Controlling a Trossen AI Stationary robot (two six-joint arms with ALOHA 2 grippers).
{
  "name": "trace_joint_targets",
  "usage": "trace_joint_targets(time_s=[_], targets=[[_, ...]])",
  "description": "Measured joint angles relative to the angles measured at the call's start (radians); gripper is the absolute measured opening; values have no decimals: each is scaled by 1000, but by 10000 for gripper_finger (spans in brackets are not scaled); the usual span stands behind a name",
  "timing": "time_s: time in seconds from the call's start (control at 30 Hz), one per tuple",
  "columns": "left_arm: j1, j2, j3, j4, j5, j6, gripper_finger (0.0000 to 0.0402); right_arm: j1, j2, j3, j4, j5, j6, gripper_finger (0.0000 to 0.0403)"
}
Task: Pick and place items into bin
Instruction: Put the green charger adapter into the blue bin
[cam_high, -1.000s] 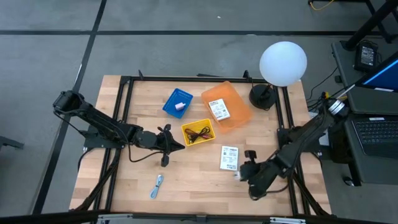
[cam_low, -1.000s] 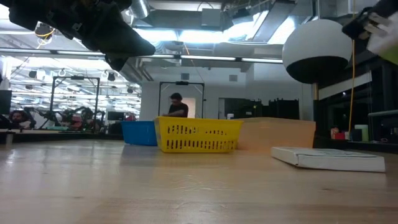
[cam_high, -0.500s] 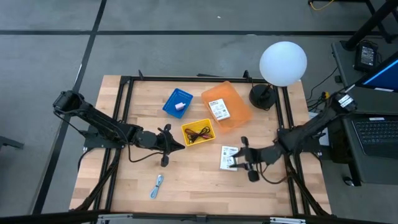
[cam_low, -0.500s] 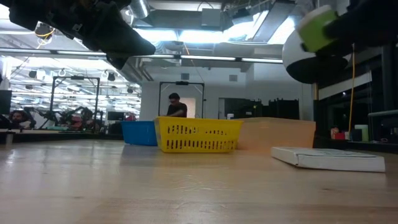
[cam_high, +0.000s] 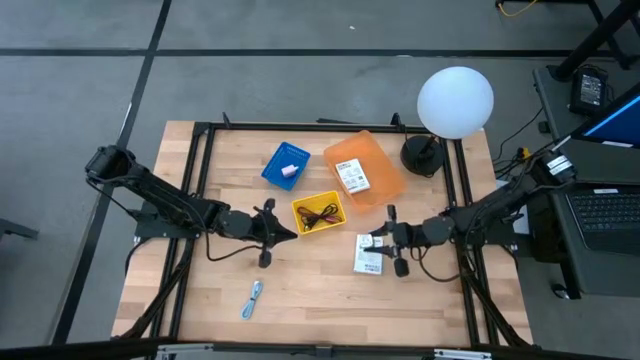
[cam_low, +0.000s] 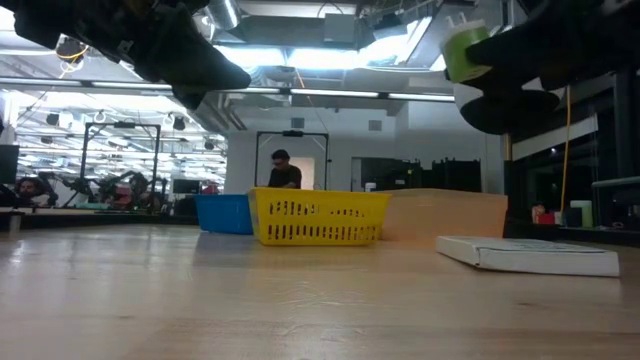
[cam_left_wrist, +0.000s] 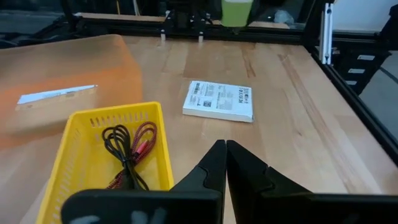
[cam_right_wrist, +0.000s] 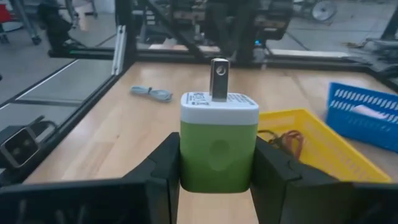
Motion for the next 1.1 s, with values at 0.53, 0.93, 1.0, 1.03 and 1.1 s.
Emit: trace_joint_targets(time_s=[0.53,0.93,1.0,1.03,1.1], targets=[[1,0,0,0,-150,41,85,-165,11,0,62,-106,-5,120],[1,0,0,12,-228,75,217,-227,12,0,66,-112,-24,120],[1,0,0,22,-266,76,230,-243,27,6,73,-111,-24,120],[1,0,0,27,-276,76,234,-250,39,13,69,-112,-24,120],[4,0,0,45,-279,76,238,-271,85,43,68,-137,-31,120]])
